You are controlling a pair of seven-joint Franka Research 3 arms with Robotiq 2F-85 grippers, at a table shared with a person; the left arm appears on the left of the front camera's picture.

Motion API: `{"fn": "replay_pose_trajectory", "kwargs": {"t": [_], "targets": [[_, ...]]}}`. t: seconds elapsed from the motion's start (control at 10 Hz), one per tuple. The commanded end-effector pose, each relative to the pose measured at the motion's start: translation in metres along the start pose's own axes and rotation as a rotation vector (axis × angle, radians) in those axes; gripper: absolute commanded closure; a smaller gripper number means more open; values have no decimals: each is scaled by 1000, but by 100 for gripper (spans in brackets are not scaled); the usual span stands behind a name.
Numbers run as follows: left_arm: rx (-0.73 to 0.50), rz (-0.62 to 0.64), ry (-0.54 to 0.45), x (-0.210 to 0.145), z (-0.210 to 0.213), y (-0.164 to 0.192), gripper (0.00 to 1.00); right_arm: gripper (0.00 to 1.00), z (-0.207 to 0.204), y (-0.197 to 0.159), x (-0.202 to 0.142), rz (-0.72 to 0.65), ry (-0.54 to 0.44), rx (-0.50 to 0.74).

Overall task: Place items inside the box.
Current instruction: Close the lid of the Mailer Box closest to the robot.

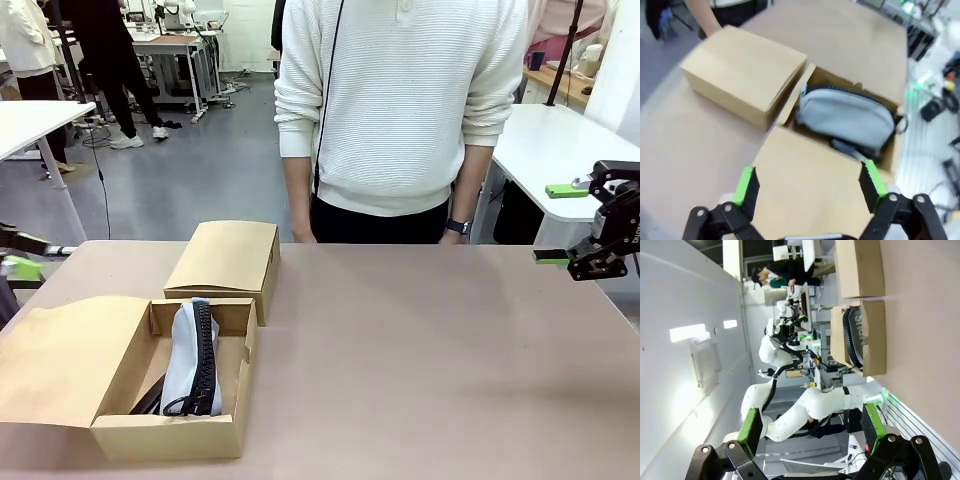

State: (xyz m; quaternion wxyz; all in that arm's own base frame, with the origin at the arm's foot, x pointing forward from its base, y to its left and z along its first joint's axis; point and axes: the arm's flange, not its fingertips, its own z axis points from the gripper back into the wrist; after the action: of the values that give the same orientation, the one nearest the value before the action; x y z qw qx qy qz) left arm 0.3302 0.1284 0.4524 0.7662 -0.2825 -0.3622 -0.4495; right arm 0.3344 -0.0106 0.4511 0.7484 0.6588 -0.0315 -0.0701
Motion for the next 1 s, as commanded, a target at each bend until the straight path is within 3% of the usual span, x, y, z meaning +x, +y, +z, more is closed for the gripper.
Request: {"fn": "replay_pose_trajectory", "kwargs": {"t": [0.0, 0.1, 0.2, 0.3, 0.4, 0.5, 0.6, 0.9], "targets": [[-186, -209, -82, -58, 46, 29, 0, 0, 3, 5, -1, -13, 8, -5], [-186, -205, 34, -94, 64, 41, 0, 0, 3, 5, -1, -13, 8, -5], [-189, -182, 22, -120, 75, 51, 0, 0, 3, 5, -1, -13, 8, -5], [-23, -129, -35, -131, 79, 58, 0, 0, 3, 5, -1, -13, 8, -5], [-141, -172, -8, -106, 67, 19, 3, 0, 3, 5, -1, -13, 8, -5], [-141, -172, -8, -106, 67, 19, 3, 0, 3, 5, -1, -13, 8, -5], [-123, -149, 5, -139, 80, 36, 0, 0, 3, 5, -1, -13, 8, -5], [-163, -292, 88, -178, 50, 73, 3, 0, 3, 5, -1, -13, 8, -5]]}}
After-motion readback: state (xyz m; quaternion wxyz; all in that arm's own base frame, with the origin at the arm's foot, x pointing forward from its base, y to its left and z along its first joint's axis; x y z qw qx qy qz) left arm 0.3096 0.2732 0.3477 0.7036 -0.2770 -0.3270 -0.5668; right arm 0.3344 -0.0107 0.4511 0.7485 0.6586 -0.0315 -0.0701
